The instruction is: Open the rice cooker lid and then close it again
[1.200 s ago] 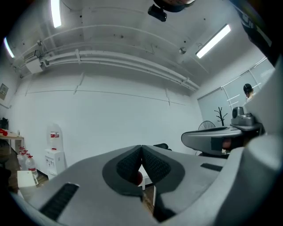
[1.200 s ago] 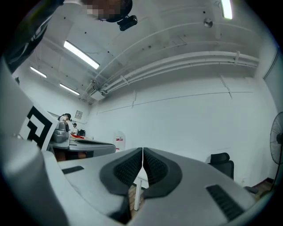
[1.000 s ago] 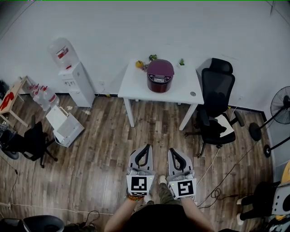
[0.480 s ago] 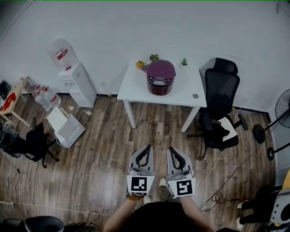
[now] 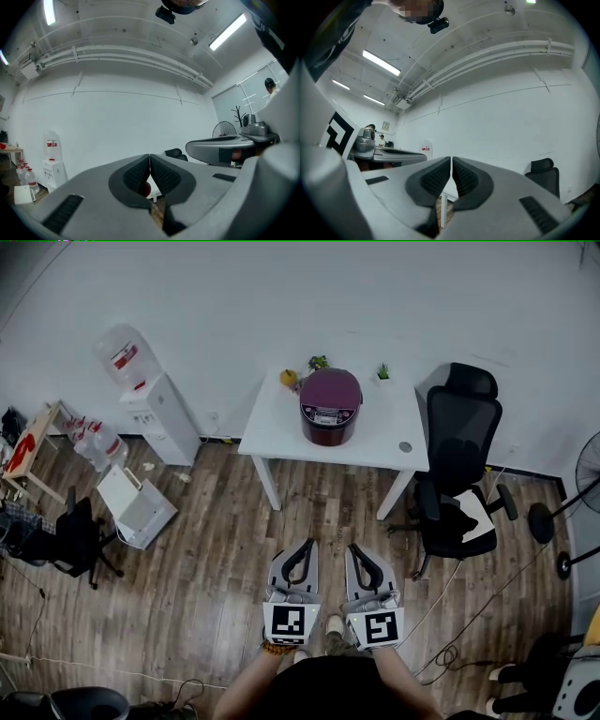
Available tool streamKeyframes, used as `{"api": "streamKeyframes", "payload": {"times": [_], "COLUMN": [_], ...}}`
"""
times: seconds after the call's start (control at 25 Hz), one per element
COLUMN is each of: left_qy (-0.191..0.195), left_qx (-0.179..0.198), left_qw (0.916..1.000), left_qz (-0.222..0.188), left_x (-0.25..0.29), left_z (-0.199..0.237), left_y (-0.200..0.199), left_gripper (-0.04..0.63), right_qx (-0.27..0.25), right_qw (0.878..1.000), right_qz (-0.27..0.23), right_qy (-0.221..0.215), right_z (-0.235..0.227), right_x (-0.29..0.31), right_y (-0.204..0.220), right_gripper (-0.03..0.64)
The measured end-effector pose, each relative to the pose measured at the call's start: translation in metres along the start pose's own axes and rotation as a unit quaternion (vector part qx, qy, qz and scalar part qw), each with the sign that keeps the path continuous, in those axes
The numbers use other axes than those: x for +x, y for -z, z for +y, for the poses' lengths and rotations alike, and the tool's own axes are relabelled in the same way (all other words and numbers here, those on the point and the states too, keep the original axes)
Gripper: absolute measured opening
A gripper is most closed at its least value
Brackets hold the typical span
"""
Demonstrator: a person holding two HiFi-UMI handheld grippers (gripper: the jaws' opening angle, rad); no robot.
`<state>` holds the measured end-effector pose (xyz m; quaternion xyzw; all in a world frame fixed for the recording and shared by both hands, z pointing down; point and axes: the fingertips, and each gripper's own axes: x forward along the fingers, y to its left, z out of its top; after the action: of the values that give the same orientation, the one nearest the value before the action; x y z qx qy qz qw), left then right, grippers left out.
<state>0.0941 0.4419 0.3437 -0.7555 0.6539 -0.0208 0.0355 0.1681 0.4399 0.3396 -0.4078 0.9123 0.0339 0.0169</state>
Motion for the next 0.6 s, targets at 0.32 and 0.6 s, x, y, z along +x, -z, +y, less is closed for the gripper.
{"api": "streamKeyframes", "payload": {"times": [0.32, 0.6], "left_qy": [-0.015, -0.042], "left_qx": [0.007, 0.005], "left_qw": [0.9999, 0.9991], "left_qz": [0.002, 0.01], "left_x": [0.038, 0.053], "left_z": [-0.012, -0.014], "left_y": [0.004, 0.01], "left_gripper": [0.025, 0.025], "right_qx": [0.007, 0.002], "right_qw": [1.0, 0.999], "right_qz": [-0.001, 0.007], "right_qy": [-0.015, -0.039], "right_z": [-0.038, -0.063], "right_x": [0.015, 0.029], "right_y": [0.01, 0.02], "right_gripper": [0.029, 0.029]}}
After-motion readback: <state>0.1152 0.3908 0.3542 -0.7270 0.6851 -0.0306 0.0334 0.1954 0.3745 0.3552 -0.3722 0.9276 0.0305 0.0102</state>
